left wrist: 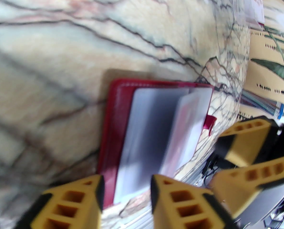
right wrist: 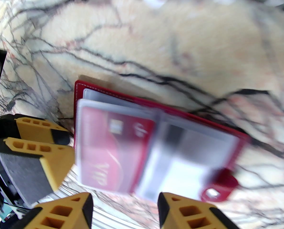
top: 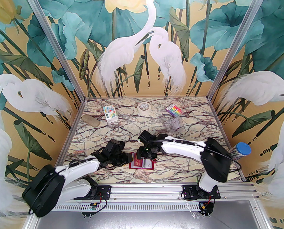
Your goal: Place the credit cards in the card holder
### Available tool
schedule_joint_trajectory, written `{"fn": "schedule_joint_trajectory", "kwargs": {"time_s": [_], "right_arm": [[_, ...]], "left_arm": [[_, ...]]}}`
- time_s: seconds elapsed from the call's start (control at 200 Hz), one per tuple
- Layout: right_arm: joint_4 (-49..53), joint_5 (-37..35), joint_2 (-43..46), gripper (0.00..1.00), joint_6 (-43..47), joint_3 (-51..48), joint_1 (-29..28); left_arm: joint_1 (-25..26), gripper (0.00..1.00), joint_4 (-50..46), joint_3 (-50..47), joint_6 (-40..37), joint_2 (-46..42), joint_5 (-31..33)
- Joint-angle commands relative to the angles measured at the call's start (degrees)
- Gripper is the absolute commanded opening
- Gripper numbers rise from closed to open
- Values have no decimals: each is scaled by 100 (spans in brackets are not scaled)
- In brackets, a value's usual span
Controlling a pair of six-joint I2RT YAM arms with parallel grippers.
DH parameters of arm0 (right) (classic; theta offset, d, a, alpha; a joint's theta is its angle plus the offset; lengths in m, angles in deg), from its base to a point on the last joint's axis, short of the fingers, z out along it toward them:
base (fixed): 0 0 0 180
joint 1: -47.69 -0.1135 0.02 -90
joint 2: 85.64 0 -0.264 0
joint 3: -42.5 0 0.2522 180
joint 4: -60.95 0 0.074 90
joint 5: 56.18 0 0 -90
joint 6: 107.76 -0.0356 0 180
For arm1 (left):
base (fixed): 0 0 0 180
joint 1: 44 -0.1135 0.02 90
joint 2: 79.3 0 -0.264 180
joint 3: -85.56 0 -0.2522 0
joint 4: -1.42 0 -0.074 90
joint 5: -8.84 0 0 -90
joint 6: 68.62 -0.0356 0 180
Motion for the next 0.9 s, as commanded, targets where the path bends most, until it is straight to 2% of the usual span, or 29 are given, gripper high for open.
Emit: {"fn": "schedule_joint_trajectory", "kwargs": {"time_s": [0.0,0.115,0.3,0.895], "right_arm": [[879,-893,226,54,192,61,-19],[1376,-1270,44,53,188,169,-28],[1594,-1397,-298,52,124,342,-113],[2814,-2269,-1801,43,-36,1658,-831]], "left_arm": [[18,49,-718,189,-54,-398,364],[19,51,-777,196,-56,-478,388],[19,51,-552,91,-28,-197,328],[13,51,-181,-36,-41,175,250]]}}
